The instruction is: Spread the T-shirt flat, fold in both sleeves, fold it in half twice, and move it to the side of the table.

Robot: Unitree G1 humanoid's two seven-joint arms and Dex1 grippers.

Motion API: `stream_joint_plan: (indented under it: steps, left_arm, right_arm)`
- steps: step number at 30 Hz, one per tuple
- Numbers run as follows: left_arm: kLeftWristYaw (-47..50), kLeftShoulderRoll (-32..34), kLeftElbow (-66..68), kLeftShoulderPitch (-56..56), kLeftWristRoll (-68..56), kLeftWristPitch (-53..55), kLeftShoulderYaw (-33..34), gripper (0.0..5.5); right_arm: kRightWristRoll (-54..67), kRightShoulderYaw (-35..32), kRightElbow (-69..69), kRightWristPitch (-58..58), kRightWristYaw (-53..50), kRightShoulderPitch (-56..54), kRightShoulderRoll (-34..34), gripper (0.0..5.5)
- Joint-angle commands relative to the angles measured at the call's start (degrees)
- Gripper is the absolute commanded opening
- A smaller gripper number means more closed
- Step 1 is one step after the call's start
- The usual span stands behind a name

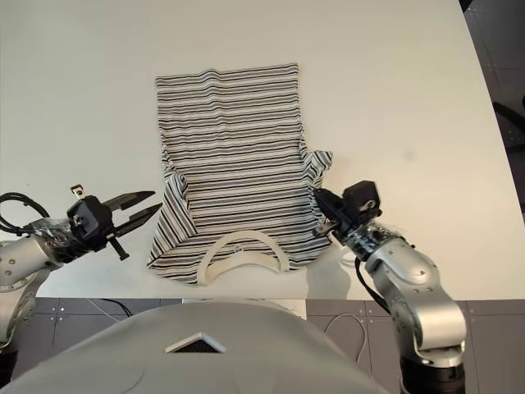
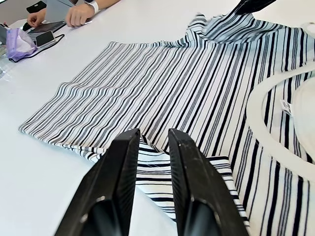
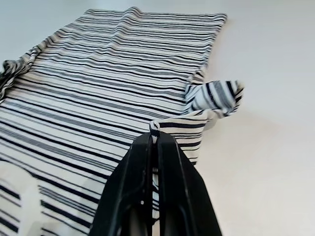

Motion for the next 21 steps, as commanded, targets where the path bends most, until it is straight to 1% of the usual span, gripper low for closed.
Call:
stream_joint_plan:
  steps: [1,10,13,16,18,20,21]
  left_arm:
    - [-0.93,0.28,0.48,-0.78,1.83,-1.12,-0.7,1.07]
    - [-2.44,0.32,1.61,-1.49,4.09,-3.49,-1.99,1.07]
    - [-2.62,0.33,1.92,-1.14,5.0,-4.59,-2.23,1.07]
    - [-2.46,0.12,2.22,-1.26,5.71,-5.18,-2.45,1.07]
    - [-2.16,0.06,2.42,-1.34,6.28,-5.71,-2.25,1.07]
    - [-2.13,0.51,3.27,-1.46,6.96,-6.81,-1.18,1.07]
    - [-2.21,0.99,4.2,-1.3,7.7,-8.08,-0.43,1.07]
  right_arm:
    - [-4.81,5.02,-0.38,-1.94,-0.21,-0.75,-0.95,0.12]
    - [-9.71,11.0,1.29,-3.36,-0.07,-1.84,-0.3,0.12]
    - [-11.19,12.45,1.32,-3.4,0.19,-1.65,-1.16,0.6]
    - [-11.18,12.69,1.47,-2.65,0.93,-2.03,-1.27,0.65]
    - [-9.41,11.45,0.41,-2.36,2.05,-2.29,-1.2,0.65]
    - [-3.09,6.19,-2.25,-1.94,4.78,-2.36,-0.94,0.65]
    - [0.53,2.11,-2.42,-1.52,5.73,-2.89,-0.76,0.65]
